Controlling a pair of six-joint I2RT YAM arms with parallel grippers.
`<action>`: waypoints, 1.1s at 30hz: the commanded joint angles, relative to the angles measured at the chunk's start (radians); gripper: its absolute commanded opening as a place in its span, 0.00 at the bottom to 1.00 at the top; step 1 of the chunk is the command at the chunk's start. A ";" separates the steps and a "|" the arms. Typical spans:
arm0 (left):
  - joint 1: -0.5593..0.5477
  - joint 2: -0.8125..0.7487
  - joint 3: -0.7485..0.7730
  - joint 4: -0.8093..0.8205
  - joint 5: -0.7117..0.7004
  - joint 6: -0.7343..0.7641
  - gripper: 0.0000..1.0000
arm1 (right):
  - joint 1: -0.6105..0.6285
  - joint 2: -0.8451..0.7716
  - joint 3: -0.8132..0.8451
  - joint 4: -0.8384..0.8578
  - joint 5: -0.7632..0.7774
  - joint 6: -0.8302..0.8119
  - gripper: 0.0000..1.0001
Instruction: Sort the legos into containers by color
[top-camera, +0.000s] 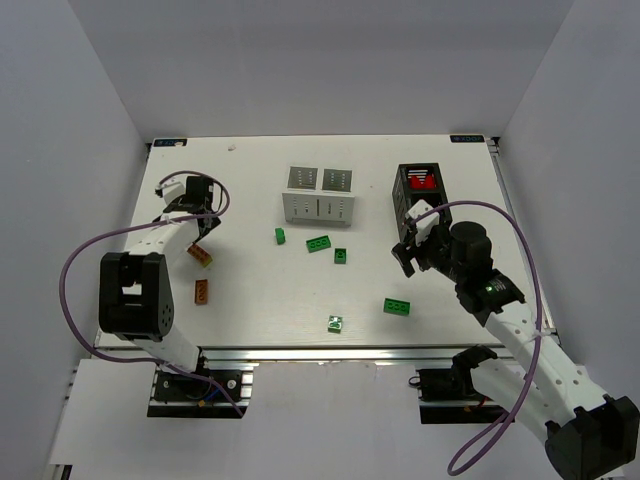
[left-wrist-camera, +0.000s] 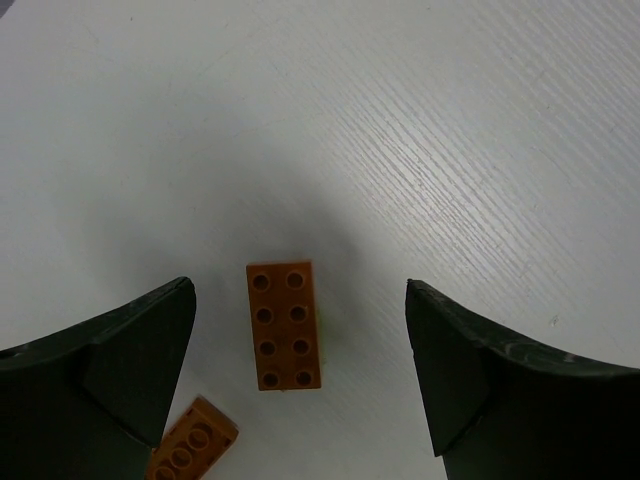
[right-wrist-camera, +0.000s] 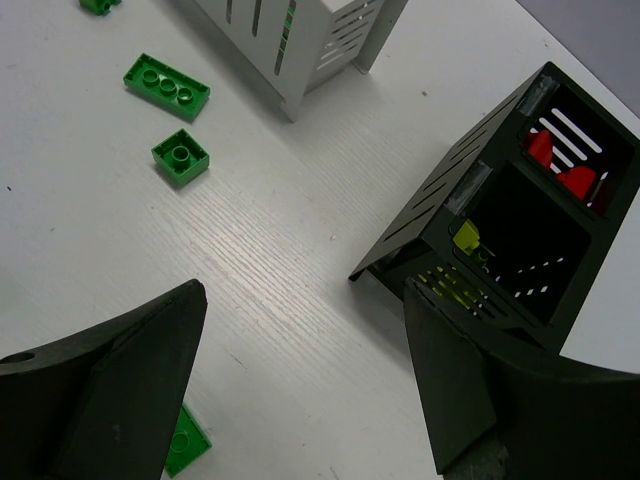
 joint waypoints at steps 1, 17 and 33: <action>0.000 0.004 0.013 -0.001 -0.028 0.008 0.94 | 0.005 0.002 0.028 0.044 0.012 0.001 0.85; 0.000 0.056 0.008 0.014 0.002 0.045 0.70 | 0.007 -0.017 0.030 0.042 0.009 0.001 0.85; 0.014 0.145 0.019 -0.007 0.011 0.068 0.77 | 0.007 -0.026 0.028 0.041 0.000 0.001 0.85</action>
